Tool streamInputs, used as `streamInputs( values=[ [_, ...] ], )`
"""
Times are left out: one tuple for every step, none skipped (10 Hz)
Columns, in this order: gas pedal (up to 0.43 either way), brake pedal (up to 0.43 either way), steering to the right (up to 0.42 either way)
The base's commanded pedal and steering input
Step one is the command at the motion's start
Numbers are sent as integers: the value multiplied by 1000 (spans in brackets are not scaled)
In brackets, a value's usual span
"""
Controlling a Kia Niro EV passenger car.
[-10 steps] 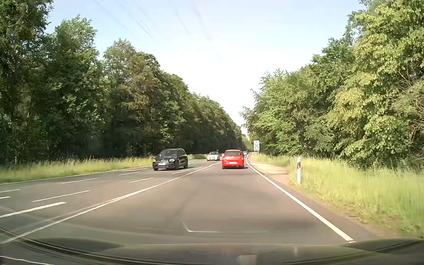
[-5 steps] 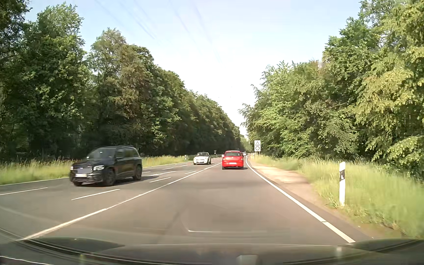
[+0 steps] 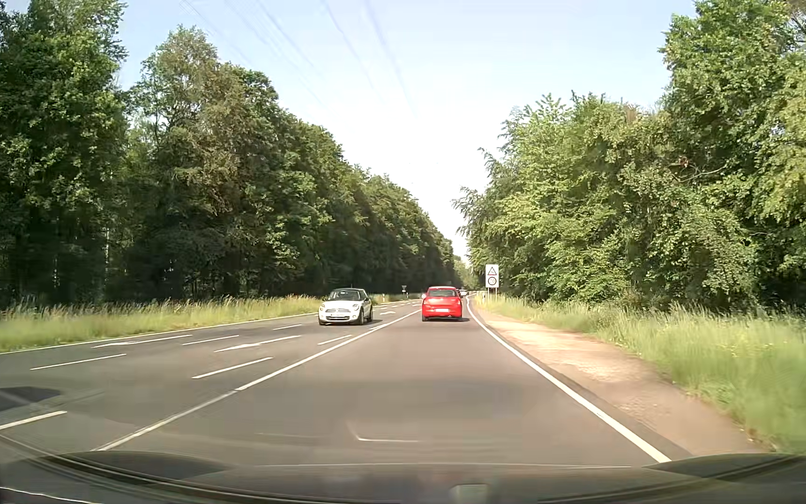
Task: Follow the waypoints while adhering to traffic rules and regulations
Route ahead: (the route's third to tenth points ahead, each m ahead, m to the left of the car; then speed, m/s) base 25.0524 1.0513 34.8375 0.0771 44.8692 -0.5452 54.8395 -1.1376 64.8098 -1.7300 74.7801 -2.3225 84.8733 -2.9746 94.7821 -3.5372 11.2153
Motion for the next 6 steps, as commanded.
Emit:
streamInputs(
  values=[
    [260, 30, 8],
    [260, 30, 8],
    [260, 30, 8],
    [260, 30, 8],
    [260, 30, 7],
    [260, 30, 8]
  ],
)
